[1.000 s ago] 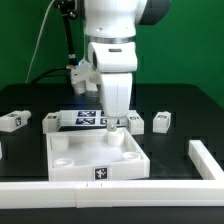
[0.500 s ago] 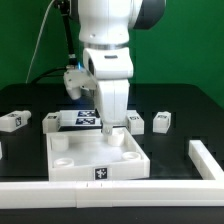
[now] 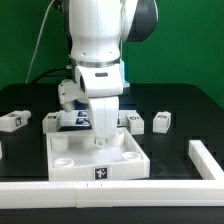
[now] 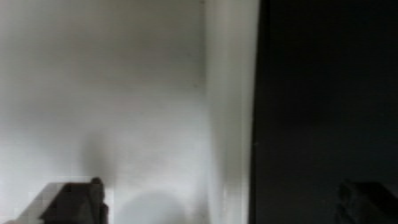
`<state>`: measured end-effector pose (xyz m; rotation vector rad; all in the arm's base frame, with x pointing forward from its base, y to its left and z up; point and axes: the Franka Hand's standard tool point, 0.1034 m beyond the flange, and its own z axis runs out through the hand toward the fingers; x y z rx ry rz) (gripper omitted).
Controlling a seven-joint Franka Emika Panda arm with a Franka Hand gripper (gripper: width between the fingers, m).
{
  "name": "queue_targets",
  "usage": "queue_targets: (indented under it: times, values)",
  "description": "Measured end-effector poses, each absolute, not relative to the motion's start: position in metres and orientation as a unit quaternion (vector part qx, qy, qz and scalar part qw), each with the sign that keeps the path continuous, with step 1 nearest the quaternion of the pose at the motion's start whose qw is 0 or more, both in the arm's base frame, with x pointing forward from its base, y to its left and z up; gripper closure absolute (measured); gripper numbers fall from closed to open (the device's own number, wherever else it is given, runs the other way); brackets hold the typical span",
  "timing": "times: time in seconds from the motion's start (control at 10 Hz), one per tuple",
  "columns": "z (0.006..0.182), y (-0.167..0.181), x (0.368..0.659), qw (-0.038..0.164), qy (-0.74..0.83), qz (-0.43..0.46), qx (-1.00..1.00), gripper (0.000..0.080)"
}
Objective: Assemble one leg
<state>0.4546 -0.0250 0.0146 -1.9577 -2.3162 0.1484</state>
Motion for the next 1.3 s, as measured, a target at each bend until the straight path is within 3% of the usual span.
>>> queue_targets:
  times: [0.1, 0.2, 0.4, 0.5, 0.6, 1.1, 1.3]
  values:
    - [0.012, -0.025, 0.455, 0.054, -0.761, 0.049, -0.644, 0.0272]
    - [0.012, -0.025, 0.455, 0.054, -0.761, 0.05, -0.644, 0.0272]
    - [0.012, -0.025, 0.455, 0.054, -0.761, 0.05, -0.644, 0.0551]
    - [0.012, -0.025, 0.454, 0.055, -0.761, 0.05, -0.644, 0.0551]
    - [0.013, -0.025, 0.456, 0.053, -0.761, 0.049, -0.645, 0.0724]
    - [0.013, -0.025, 0.457, 0.051, -0.761, 0.046, -0.645, 0.0731]
    - [0.013, -0.008, 0.458, 0.046, -0.731, 0.042, -0.68, 0.0731]
